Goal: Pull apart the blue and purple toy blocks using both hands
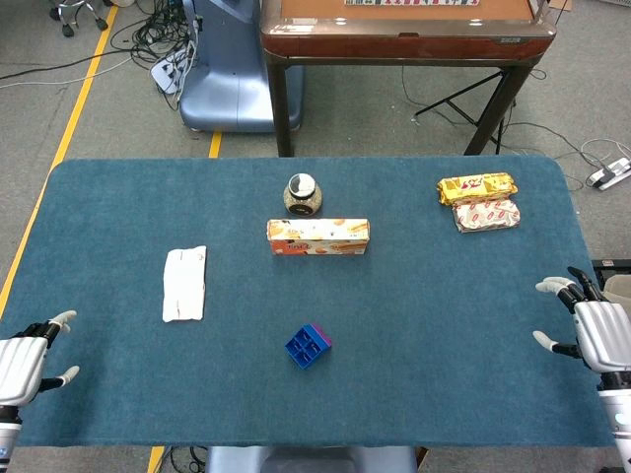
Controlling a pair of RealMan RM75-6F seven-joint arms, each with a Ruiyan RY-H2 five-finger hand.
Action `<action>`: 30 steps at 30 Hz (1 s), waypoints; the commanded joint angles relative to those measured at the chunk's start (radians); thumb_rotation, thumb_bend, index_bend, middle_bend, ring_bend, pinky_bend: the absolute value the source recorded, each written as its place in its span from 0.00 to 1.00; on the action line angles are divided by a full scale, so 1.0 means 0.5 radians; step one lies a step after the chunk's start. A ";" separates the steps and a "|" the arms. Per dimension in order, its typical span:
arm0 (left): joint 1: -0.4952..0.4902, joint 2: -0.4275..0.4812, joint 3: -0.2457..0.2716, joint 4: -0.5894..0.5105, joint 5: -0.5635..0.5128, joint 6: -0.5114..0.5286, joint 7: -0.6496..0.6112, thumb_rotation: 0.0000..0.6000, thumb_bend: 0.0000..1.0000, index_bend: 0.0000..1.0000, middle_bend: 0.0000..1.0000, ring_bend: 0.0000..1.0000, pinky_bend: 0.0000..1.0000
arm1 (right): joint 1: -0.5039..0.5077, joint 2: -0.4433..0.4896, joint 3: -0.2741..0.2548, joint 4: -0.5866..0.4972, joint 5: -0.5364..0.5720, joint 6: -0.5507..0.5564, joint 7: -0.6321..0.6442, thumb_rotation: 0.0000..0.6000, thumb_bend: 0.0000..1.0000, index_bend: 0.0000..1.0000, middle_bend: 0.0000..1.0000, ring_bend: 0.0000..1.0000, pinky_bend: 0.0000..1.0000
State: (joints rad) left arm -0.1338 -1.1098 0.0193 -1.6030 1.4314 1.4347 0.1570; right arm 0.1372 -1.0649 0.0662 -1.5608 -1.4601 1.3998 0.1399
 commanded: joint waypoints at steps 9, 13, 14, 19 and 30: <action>-0.039 -0.040 -0.030 -0.053 0.052 -0.044 0.036 1.00 0.07 0.26 0.36 0.36 0.59 | 0.023 0.000 0.013 -0.013 -0.008 -0.027 -0.028 1.00 0.09 0.31 0.28 0.29 0.42; -0.090 -0.051 -0.064 -0.162 0.079 -0.076 0.072 1.00 0.07 0.26 0.40 0.43 0.68 | 0.019 0.009 0.011 -0.026 -0.011 -0.024 -0.039 1.00 0.09 0.31 0.28 0.29 0.42; -0.109 -0.055 -0.076 -0.205 0.087 -0.091 0.083 1.00 0.07 0.26 0.44 0.49 0.74 | 0.017 0.011 0.010 -0.028 -0.012 -0.022 -0.040 1.00 0.09 0.31 0.28 0.29 0.42; -0.210 -0.087 -0.112 -0.374 0.123 -0.195 0.126 1.00 0.05 0.26 0.72 0.71 0.93 | 0.015 0.004 0.012 -0.027 -0.005 -0.024 -0.049 1.00 0.09 0.31 0.28 0.29 0.42; -0.513 -0.334 -0.250 -0.570 -0.035 -0.547 0.329 1.00 0.00 0.23 0.99 0.92 1.00 | 0.017 0.014 0.014 -0.066 0.003 -0.035 -0.103 1.00 0.09 0.31 0.28 0.29 0.42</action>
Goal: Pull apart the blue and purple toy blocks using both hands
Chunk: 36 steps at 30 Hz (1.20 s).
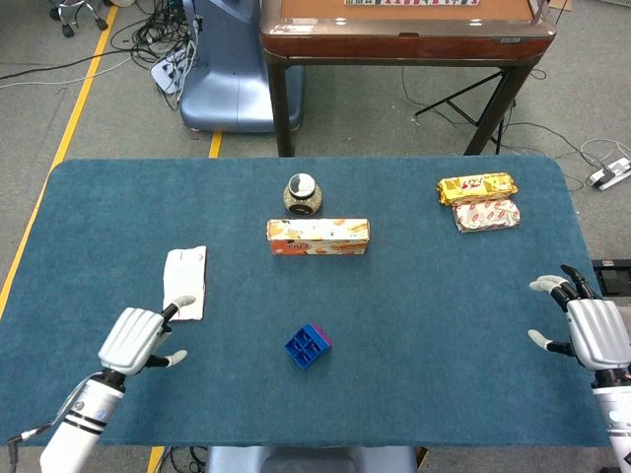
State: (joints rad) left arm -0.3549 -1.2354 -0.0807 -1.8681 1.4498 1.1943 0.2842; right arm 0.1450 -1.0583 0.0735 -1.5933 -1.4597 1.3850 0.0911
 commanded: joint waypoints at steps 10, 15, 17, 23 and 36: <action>-0.318 -0.409 -0.141 -0.034 -0.302 -0.254 0.355 1.00 0.00 0.17 1.00 0.94 1.00 | -0.004 -0.014 -0.006 0.029 0.018 -0.022 0.011 1.00 0.09 0.31 0.28 0.29 0.42; -0.416 -0.574 -0.166 -0.005 -0.387 -0.289 0.449 1.00 0.00 0.16 1.00 0.95 1.00 | -0.009 -0.030 -0.011 0.064 0.025 -0.033 0.045 1.00 0.09 0.31 0.28 0.29 0.42; -0.449 -0.622 -0.169 0.003 -0.409 -0.301 0.481 1.00 0.00 0.16 1.00 0.95 1.00 | -0.011 -0.035 -0.013 0.078 0.024 -0.034 0.056 1.00 0.09 0.31 0.28 0.29 0.42; -0.539 -0.747 -0.174 0.033 -0.484 -0.326 0.559 1.00 0.00 0.15 1.00 0.95 1.00 | -0.014 -0.048 -0.016 0.110 0.020 -0.036 0.089 1.00 0.09 0.31 0.28 0.29 0.42; -0.686 -0.901 -0.155 0.140 -0.642 -0.398 0.619 1.00 0.00 0.14 1.00 0.95 1.00 | 0.000 -0.066 -0.018 0.132 0.012 -0.063 0.093 1.00 0.09 0.31 0.28 0.29 0.42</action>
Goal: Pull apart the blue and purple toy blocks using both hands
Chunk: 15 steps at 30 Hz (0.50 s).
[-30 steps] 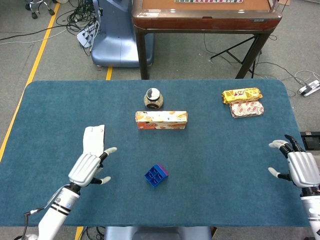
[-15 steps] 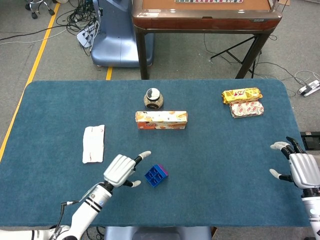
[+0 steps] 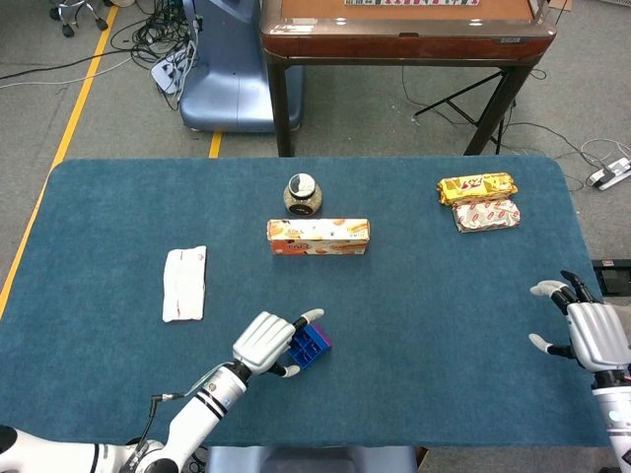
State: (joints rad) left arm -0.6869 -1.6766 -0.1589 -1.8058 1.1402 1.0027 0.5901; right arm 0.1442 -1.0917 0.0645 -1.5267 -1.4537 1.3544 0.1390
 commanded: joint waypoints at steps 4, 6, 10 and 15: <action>-0.057 -0.058 0.002 0.033 -0.054 -0.027 0.000 1.00 0.00 0.14 1.00 0.95 1.00 | 0.003 0.003 0.000 -0.008 0.003 -0.008 -0.010 1.00 0.09 0.31 0.28 0.29 0.42; -0.076 -0.080 0.003 0.042 -0.070 -0.032 0.001 1.00 0.00 0.14 1.00 0.95 1.00 | 0.003 0.002 0.000 -0.009 0.000 -0.007 -0.010 1.00 0.09 0.31 0.28 0.29 0.42; -0.112 -0.124 0.001 0.072 -0.098 -0.030 0.020 1.00 0.00 0.13 1.00 0.95 1.00 | 0.003 -0.004 -0.004 -0.001 0.002 -0.014 -0.003 1.00 0.09 0.31 0.28 0.29 0.42; -0.158 -0.179 -0.015 0.119 -0.137 -0.015 0.049 1.00 0.00 0.12 1.00 0.95 1.00 | 0.004 -0.008 -0.003 0.006 0.003 -0.017 0.005 1.00 0.09 0.31 0.28 0.29 0.42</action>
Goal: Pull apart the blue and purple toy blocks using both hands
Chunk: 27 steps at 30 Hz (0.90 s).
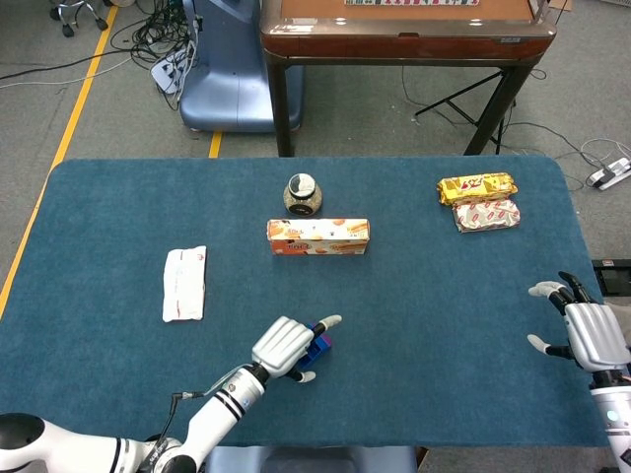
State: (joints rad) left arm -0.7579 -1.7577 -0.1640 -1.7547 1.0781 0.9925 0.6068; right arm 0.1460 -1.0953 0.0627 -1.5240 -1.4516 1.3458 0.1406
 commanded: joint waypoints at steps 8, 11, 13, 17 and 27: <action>-0.080 -0.100 -0.008 0.098 -0.092 0.037 0.111 1.00 0.00 0.07 1.00 0.95 1.00 | 0.003 -0.012 -0.003 0.016 -0.001 -0.011 0.014 1.00 0.09 0.31 0.28 0.29 0.42; -0.098 -0.123 -0.010 0.120 -0.127 0.044 0.136 1.00 0.00 0.07 1.00 0.95 1.00 | 0.003 -0.015 -0.003 0.024 -0.001 -0.011 0.020 1.00 0.09 0.31 0.28 0.29 0.42; -0.114 -0.142 -0.013 0.139 -0.156 0.049 0.157 1.00 0.00 0.06 1.00 0.95 1.00 | 0.004 -0.017 -0.002 0.028 0.000 -0.012 0.024 1.00 0.09 0.31 0.28 0.29 0.42; -0.141 -0.174 -0.013 0.183 -0.183 0.070 0.200 1.00 0.00 0.06 1.00 0.95 1.00 | 0.005 -0.018 -0.004 0.029 -0.004 -0.014 0.028 1.00 0.09 0.31 0.28 0.29 0.42; -0.128 -0.135 0.018 0.240 -0.214 0.123 0.203 1.00 0.00 0.09 1.00 0.95 1.00 | 0.005 -0.027 -0.005 0.044 -0.005 -0.016 0.047 1.00 0.09 0.31 0.28 0.29 0.42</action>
State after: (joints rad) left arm -0.8241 -1.8284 -0.1573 -1.6369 0.9732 1.0517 0.7098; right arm 0.1485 -1.1085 0.0605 -1.5019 -1.4540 1.3379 0.1643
